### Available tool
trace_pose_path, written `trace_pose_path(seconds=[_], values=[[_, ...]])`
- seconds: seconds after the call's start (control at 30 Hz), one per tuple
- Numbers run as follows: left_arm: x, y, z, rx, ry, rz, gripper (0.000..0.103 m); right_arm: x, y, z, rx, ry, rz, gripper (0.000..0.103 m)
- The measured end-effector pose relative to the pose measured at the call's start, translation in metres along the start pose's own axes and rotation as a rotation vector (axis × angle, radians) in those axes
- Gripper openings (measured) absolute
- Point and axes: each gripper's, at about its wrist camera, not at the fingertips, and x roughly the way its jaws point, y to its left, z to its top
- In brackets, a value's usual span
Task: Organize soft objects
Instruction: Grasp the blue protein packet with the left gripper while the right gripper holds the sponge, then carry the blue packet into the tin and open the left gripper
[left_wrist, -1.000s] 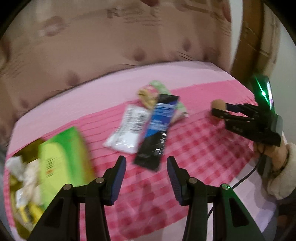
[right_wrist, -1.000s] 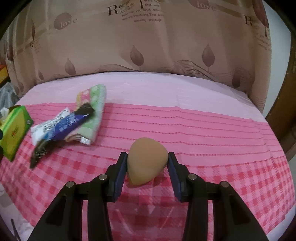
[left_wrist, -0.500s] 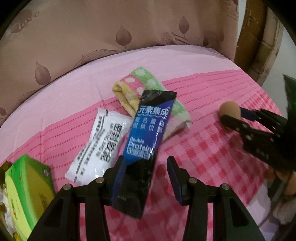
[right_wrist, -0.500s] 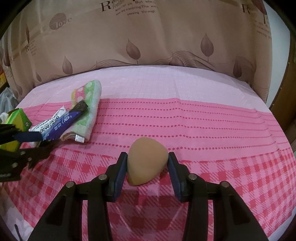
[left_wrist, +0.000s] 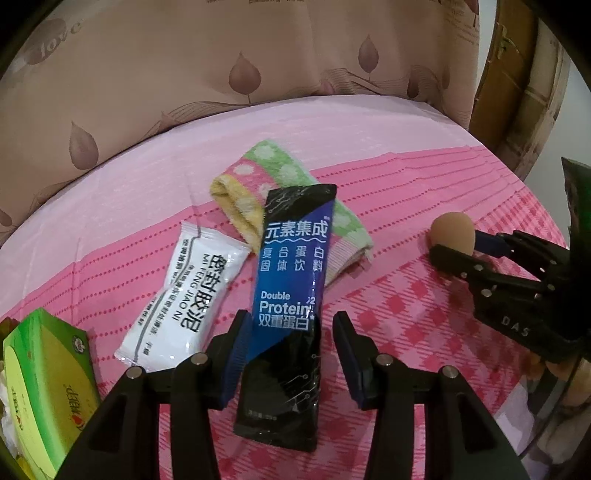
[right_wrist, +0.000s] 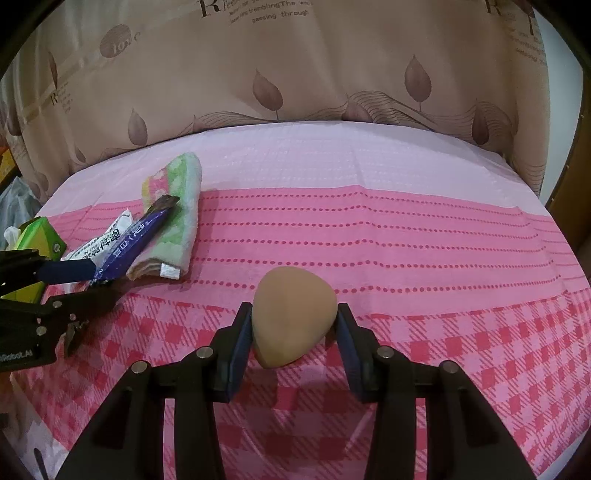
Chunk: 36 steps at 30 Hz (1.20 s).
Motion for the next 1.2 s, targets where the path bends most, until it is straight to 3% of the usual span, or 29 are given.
trace_pose_path(seconds=[0.23, 0.27, 0.3, 0.5, 1.2], values=[[0.009, -0.013, 0.001, 0.008, 0.011, 0.062, 0.046, 0.0, 0.0, -0.001, -0.002, 0.009, 0.002, 0.041], [0.009, -0.013, 0.0, 0.005, 0.008, 0.064, 0.042, 0.0, -0.001, -0.001, -0.001, 0.011, 0.003, 0.041], [0.008, -0.013, 0.0, 0.004, 0.007, 0.074, 0.03, 0.001, -0.001, -0.001, -0.001, 0.012, 0.003, 0.041], [-0.005, -0.005, -0.004, -0.022, -0.013, 0.042, 0.022, 0.0, 0.001, 0.0, -0.004, 0.015, 0.0, 0.041], [-0.053, -0.002, -0.018, -0.024, -0.067, -0.024, 0.016, 0.003, 0.004, -0.002, -0.013, 0.02, -0.007, 0.041]])
